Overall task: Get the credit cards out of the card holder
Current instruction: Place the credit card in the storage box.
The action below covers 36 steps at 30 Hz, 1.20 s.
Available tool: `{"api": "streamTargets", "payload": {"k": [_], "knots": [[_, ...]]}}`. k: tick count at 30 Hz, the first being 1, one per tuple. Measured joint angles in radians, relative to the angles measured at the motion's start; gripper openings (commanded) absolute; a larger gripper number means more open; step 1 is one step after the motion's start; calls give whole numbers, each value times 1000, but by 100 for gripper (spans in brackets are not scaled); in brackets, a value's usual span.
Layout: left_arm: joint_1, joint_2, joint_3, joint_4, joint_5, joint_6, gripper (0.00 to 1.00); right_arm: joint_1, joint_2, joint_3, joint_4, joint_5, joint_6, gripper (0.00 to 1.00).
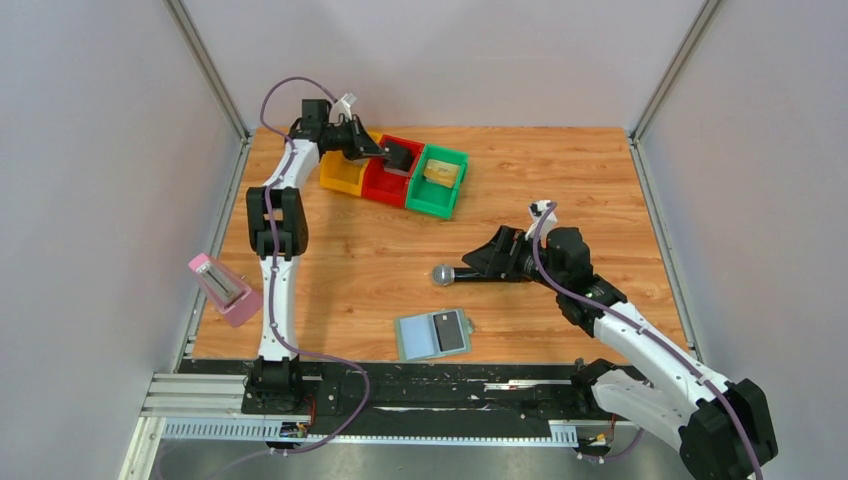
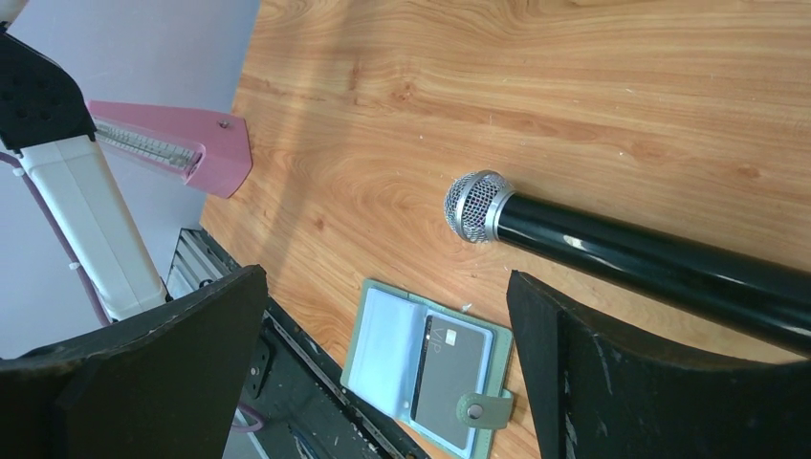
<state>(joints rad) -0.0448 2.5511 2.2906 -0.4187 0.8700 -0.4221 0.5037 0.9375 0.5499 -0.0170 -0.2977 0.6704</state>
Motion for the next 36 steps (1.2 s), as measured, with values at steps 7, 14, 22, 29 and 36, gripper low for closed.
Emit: {"api": "streamTargets", "payload": {"k": [7, 14, 22, 29, 36], "knots": [[-9, 23, 3, 20, 4, -16, 7, 0, 4, 9, 13, 0, -11, 100], [-16, 23, 3, 47, -14, -19, 11, 0, 3, 22, 13, 1, -19, 100], [-23, 31, 4, 73, -28, -26, 17, 0, 0, 44, 13, 6, -26, 100], [-28, 32, 9, 87, -39, -27, 23, 0, -2, 48, 13, 8, -26, 100], [-28, 32, 9, 108, -46, -29, 29, 0, -7, 60, 13, 9, -26, 100]]}}
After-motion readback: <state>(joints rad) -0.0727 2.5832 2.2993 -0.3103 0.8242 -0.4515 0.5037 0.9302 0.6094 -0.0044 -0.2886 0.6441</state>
